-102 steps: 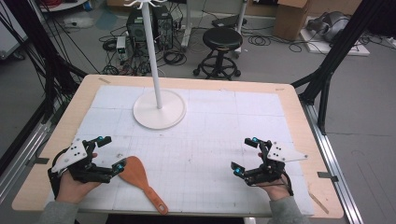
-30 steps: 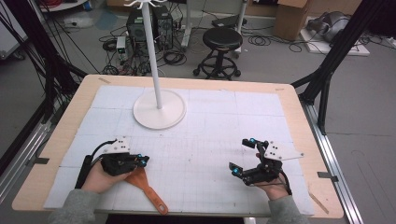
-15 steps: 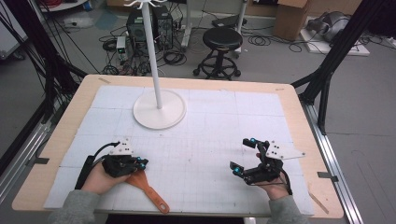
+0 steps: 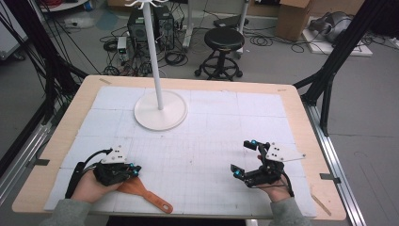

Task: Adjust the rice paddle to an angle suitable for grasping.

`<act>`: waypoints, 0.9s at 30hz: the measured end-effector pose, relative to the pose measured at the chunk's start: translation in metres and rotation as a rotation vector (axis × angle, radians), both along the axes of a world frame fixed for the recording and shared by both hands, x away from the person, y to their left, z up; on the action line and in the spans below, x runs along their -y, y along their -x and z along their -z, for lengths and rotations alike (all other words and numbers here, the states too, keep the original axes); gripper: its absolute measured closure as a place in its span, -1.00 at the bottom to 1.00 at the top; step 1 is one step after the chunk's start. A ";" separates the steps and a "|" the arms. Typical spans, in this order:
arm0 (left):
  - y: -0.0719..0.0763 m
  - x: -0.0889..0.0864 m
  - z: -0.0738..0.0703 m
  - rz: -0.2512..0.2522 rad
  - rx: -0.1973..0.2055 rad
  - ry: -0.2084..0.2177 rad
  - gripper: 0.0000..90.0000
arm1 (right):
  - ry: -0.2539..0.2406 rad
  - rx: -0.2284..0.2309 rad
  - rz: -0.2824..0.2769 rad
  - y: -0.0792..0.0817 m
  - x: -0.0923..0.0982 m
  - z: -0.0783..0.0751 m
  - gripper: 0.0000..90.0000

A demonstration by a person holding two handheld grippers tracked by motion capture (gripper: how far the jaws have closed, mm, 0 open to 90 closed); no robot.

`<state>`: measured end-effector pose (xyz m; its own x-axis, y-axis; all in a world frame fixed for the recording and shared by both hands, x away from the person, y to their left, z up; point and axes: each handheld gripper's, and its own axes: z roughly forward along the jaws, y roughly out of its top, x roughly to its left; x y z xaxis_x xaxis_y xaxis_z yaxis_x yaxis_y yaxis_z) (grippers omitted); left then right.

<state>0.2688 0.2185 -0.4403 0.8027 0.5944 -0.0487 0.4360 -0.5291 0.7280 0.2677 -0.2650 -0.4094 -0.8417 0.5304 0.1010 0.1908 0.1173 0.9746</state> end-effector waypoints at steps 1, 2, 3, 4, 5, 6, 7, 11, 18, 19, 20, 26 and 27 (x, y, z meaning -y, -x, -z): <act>0.001 0.000 0.000 -0.002 0.001 -0.001 0.99 | 0.002 0.002 0.000 0.000 0.000 0.000 -1.00; 0.001 0.000 0.000 -0.004 0.003 -0.003 0.99 | 0.003 0.004 -0.002 0.000 0.000 0.000 -1.00; 0.001 0.000 0.000 -0.004 0.006 -0.005 0.99 | 0.003 0.004 -0.002 0.000 0.000 0.000 -1.00; 0.002 0.001 0.000 -0.007 0.013 -0.008 0.99 | 0.002 0.001 0.000 0.000 0.000 0.000 -1.00; 0.003 0.001 -0.001 -0.016 0.033 0.006 0.99 | 0.001 0.000 0.000 0.000 0.000 0.000 -1.00; 0.004 0.001 -0.004 -0.016 0.042 0.044 0.99 | -0.001 0.006 -0.001 -0.001 0.000 0.000 -1.00; 0.005 0.001 -0.008 -0.014 0.057 0.079 0.99 | 0.000 0.008 -0.001 -0.001 0.000 0.000 -1.00; 0.014 0.004 -0.018 0.011 0.081 0.131 0.99 | -0.002 0.014 0.000 -0.001 0.001 0.000 -1.00; 0.041 0.006 -0.021 0.047 0.093 0.109 0.99 | 0.000 0.007 -0.002 0.000 0.001 0.000 -1.00; 0.045 0.006 -0.021 0.056 0.090 0.106 0.99 | 0.000 0.006 -0.001 0.000 0.000 0.000 -1.00; 0.049 0.007 -0.021 0.063 0.090 0.102 0.99 | 0.002 0.007 -0.001 0.000 0.000 0.000 -1.00; 0.066 0.016 -0.018 0.101 0.069 0.078 0.99 | 0.007 0.006 -0.002 -0.001 -0.001 0.000 -1.00; 0.069 0.019 -0.017 0.114 0.067 0.072 0.99 | 0.007 0.004 -0.002 -0.001 -0.001 0.000 -1.00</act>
<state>0.1997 0.1992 -0.4234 0.8678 0.4959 -0.0315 0.3248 -0.5182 0.7912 0.2686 -0.2640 -0.4096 -0.8431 0.5295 0.0936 0.1865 0.1246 0.9745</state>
